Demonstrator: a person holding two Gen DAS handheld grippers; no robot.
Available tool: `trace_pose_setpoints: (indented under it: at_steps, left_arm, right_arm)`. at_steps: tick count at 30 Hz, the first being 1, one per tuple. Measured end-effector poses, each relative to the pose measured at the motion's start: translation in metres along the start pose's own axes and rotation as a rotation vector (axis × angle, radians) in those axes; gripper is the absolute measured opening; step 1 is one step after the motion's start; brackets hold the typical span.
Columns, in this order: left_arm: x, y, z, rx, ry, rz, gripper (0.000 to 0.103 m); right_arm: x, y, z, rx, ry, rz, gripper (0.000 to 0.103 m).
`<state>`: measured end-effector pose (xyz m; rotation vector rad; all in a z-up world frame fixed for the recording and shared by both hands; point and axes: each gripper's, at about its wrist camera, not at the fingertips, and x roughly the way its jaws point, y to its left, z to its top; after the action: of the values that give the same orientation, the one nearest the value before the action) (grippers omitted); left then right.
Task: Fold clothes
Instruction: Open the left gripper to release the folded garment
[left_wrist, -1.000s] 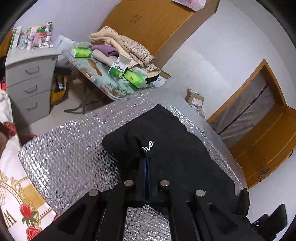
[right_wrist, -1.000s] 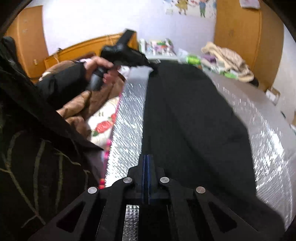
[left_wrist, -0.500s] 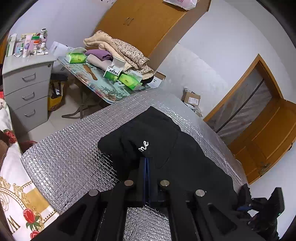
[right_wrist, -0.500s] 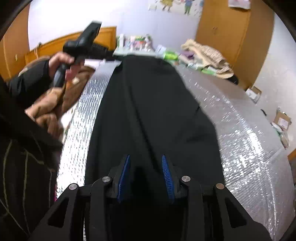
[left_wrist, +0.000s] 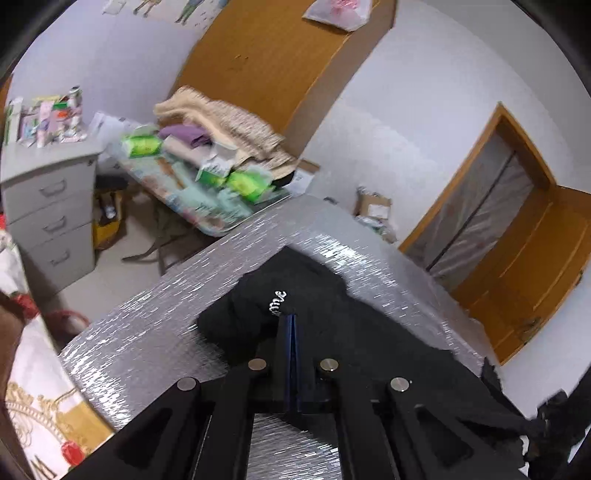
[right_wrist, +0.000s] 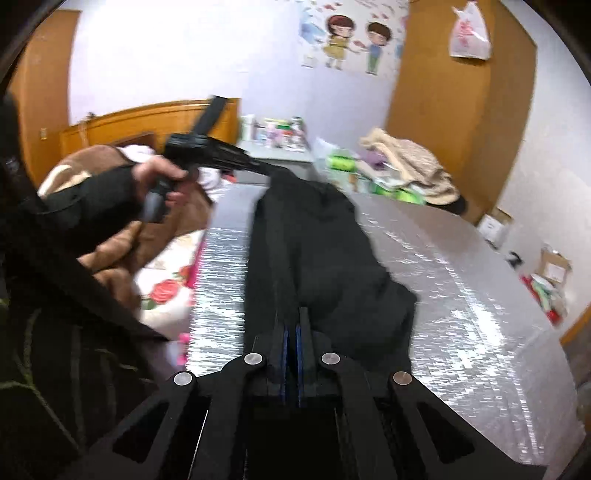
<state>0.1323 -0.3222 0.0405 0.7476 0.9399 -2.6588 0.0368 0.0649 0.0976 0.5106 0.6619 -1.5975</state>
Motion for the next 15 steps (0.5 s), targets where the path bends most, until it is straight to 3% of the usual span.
trace_pose_setpoints:
  at_steps: [5, 9, 12, 15]
  left_arm:
    - [0.01, 0.023, -0.015, -0.062, 0.039, 0.026, 0.001]
    - [0.011, 0.025, -0.017, -0.058, 0.051, 0.04, 0.002]
    - [0.01, 0.028, -0.017, -0.063, 0.066, 0.076, 0.002]
    - [-0.002, 0.032, -0.018, -0.074, 0.054, 0.09, 0.002]
  right_arm:
    - [0.058, 0.009, -0.026, 0.046, 0.171, 0.103, 0.004]
    - [0.068, -0.004, -0.03, 0.12, 0.186, 0.137, 0.005]
    - [0.066, -0.004, -0.03, 0.124, 0.192, 0.118, 0.019]
    - [0.056, -0.003, -0.027, 0.123, 0.159, 0.106, 0.02]
